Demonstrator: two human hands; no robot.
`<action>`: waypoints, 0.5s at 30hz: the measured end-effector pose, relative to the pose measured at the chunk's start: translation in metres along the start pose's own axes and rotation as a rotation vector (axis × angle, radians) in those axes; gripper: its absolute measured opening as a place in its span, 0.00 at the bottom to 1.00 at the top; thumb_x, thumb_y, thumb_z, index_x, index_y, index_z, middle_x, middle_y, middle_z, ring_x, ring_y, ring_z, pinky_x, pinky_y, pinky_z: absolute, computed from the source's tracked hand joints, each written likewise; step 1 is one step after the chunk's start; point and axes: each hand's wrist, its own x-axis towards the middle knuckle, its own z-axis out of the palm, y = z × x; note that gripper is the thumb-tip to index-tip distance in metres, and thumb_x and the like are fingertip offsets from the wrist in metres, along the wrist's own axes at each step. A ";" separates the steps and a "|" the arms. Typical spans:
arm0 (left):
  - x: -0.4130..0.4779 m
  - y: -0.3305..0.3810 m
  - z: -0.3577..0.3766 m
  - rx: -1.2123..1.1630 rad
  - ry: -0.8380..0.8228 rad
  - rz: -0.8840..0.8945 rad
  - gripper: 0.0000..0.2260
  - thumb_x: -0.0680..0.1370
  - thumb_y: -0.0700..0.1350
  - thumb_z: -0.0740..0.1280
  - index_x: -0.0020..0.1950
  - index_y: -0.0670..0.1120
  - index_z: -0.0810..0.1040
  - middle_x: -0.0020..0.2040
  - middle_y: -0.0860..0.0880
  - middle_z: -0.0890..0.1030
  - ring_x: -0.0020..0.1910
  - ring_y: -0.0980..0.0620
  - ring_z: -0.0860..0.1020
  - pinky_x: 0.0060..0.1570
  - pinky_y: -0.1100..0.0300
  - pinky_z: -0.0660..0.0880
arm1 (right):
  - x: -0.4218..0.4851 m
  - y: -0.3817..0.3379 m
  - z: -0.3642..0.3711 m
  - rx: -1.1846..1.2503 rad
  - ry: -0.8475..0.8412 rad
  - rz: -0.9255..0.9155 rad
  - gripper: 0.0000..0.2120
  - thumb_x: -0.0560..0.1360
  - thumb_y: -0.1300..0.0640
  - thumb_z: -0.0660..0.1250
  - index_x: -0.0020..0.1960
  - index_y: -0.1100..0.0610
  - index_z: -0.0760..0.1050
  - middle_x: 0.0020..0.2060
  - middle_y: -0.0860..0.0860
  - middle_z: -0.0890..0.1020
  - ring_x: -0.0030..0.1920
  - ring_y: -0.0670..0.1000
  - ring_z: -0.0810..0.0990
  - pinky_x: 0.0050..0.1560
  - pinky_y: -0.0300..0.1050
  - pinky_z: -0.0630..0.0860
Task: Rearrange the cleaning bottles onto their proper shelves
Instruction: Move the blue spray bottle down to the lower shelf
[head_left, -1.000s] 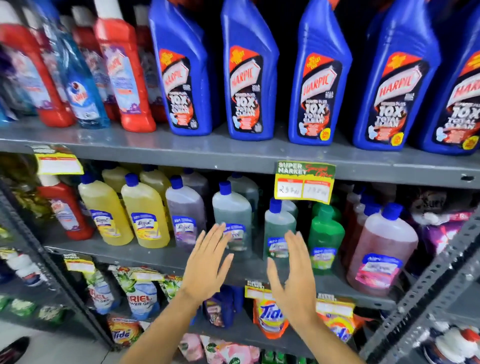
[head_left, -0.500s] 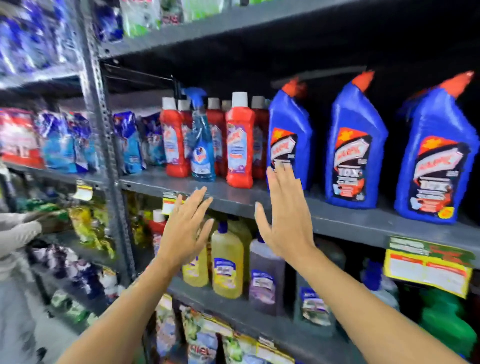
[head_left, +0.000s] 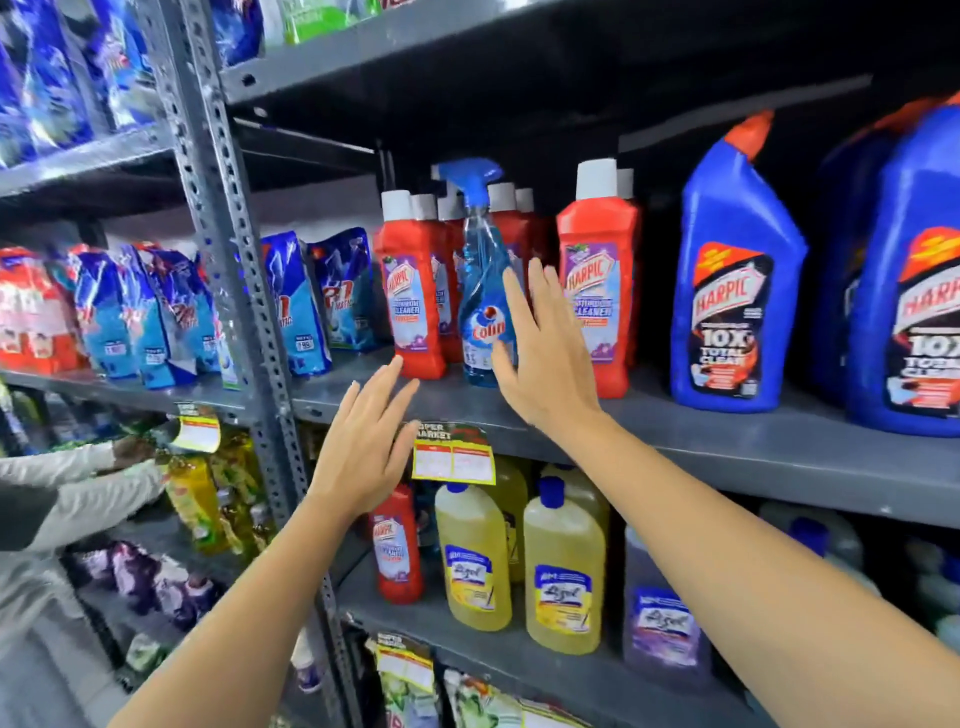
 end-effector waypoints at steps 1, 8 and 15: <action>0.002 -0.006 0.002 -0.006 0.006 -0.007 0.23 0.83 0.53 0.50 0.75 0.44 0.64 0.79 0.45 0.58 0.77 0.46 0.58 0.75 0.44 0.54 | 0.007 -0.002 0.006 0.003 -0.002 0.001 0.34 0.78 0.56 0.61 0.80 0.57 0.51 0.80 0.59 0.53 0.80 0.60 0.49 0.78 0.61 0.54; 0.014 -0.024 0.006 -0.071 0.043 0.021 0.26 0.83 0.54 0.51 0.79 0.45 0.56 0.80 0.47 0.55 0.78 0.51 0.53 0.76 0.45 0.54 | 0.042 -0.008 0.032 -0.037 0.021 -0.058 0.35 0.78 0.55 0.61 0.81 0.56 0.50 0.80 0.59 0.51 0.80 0.60 0.47 0.78 0.61 0.53; 0.023 -0.039 0.014 -0.167 0.062 0.093 0.26 0.83 0.54 0.51 0.79 0.47 0.53 0.80 0.49 0.53 0.79 0.52 0.51 0.76 0.46 0.53 | 0.058 -0.009 0.047 -0.088 0.116 -0.048 0.34 0.78 0.54 0.62 0.80 0.56 0.52 0.80 0.59 0.54 0.80 0.60 0.50 0.77 0.62 0.56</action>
